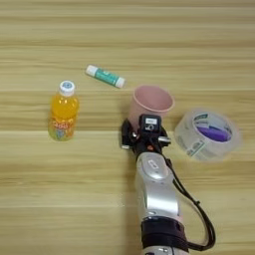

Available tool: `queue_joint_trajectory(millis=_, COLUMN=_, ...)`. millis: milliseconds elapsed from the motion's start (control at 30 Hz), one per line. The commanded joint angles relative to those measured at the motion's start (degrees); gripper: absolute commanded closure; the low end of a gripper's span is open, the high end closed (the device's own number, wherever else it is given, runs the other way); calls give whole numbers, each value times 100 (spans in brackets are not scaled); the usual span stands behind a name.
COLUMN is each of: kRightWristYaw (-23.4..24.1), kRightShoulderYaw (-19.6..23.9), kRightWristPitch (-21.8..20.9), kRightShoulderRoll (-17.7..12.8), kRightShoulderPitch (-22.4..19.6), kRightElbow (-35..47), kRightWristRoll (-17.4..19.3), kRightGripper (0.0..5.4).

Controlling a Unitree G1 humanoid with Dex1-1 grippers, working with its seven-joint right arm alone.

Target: Move the objects on the table

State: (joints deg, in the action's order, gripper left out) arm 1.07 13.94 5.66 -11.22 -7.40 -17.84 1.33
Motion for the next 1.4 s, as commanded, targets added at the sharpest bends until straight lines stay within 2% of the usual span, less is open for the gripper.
queue_joint_trajectory(millis=33, kRightWristYaw=44, kRightShoulderYaw=-87, kRightWristPitch=-1, kRightShoulderRoll=-36, kRightShoulderPitch=33, kRightElbow=140, kRightWristRoll=-75, kRightGripper=170)
queue_joint_trajectory(millis=333, kRightWristYaw=-48, kRightShoulderYaw=-269, kRightWristPitch=-29, kRightShoulderRoll=105, kRightShoulderPitch=146, kRightElbow=227, kRightWristRoll=-46, kRightGripper=171)
queue_joint_trajectory(millis=667, kRightWristYaw=-342, kRightShoulderYaw=-631, kRightWristPitch=-49, kRightShoulderRoll=404, kRightShoulderPitch=358, kRightElbow=567, kRightWristRoll=85, kRightGripper=173)
queue_joint_trajectory(millis=1000, kRightWristYaw=-451, kRightShoulderYaw=-1056, kRightWristPitch=18, kRightShoulderRoll=638, kRightShoulderPitch=645, kRightElbow=803, kRightWristRoll=4, kRightGripper=173)
queue_joint_trajectory(millis=1400, kRightWristYaw=-451, kRightShoulderYaw=-1222, kRightWristPitch=60, kRightShoulderRoll=688, kRightShoulderPitch=739, kRightElbow=818, kRightWristRoll=-32, kRightGripper=173)
